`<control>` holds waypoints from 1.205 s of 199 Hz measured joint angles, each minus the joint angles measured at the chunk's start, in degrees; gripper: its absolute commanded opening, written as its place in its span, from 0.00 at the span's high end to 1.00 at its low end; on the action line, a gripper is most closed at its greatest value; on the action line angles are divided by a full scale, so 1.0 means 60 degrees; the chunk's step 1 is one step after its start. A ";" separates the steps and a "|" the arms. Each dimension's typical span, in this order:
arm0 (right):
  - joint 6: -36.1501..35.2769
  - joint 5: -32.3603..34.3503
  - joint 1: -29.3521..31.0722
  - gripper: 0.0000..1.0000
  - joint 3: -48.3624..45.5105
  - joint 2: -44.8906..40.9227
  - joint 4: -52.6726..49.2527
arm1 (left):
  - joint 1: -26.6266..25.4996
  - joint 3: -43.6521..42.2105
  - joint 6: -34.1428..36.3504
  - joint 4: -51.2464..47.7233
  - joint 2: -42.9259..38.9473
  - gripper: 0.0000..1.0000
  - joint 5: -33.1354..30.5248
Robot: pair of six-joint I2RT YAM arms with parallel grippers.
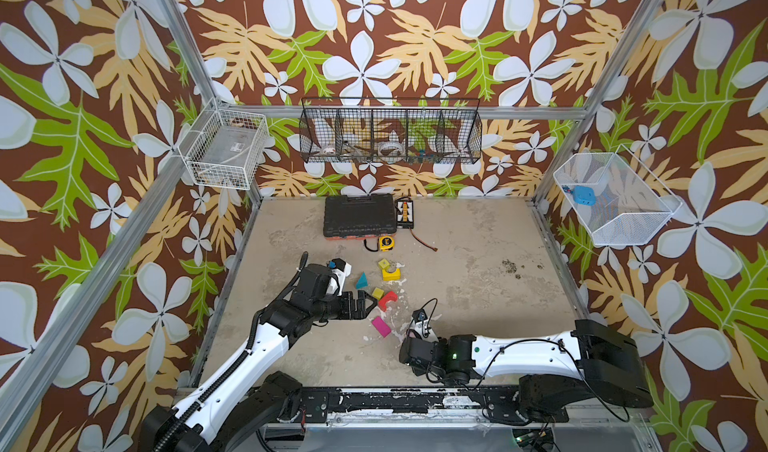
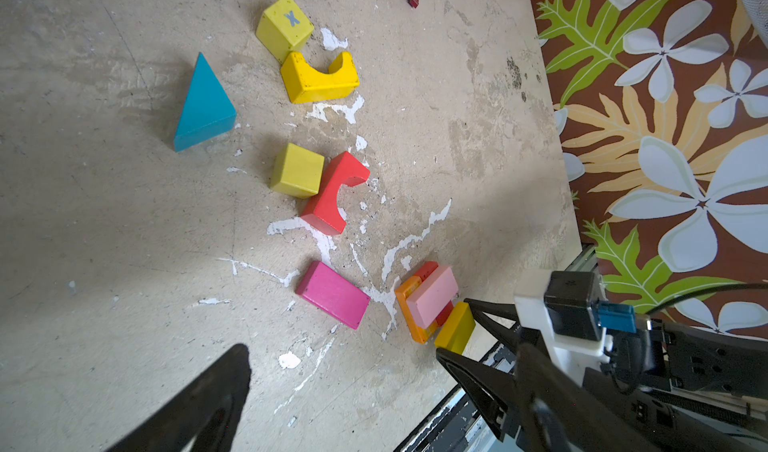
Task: Build the wood block tower
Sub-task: 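Lift the yellow block and carry it back toward the pink-topped stack, then lower the yellow block beside the pink block and open the right gripper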
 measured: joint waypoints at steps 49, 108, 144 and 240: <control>-0.0168 -0.0025 -0.0102 0.49 0.0193 0.0342 0.0033 | 0.0000 0.0000 -0.0004 0.0000 -0.0018 0.00 0.0000; -0.0200 -0.0015 -0.0226 0.44 0.0291 0.0554 0.0018 | 0.0000 0.0000 -0.0004 0.0000 -0.0040 0.00 0.0000; -0.0204 0.0011 -0.0291 0.44 0.0317 0.0605 0.0018 | 0.0000 0.0000 -0.0004 0.0000 -0.0055 0.00 0.0000; -0.0211 0.0040 -0.0299 0.34 0.0477 0.0769 -0.0131 | 0.0000 0.0000 -0.0004 0.0000 -0.0055 0.00 0.0000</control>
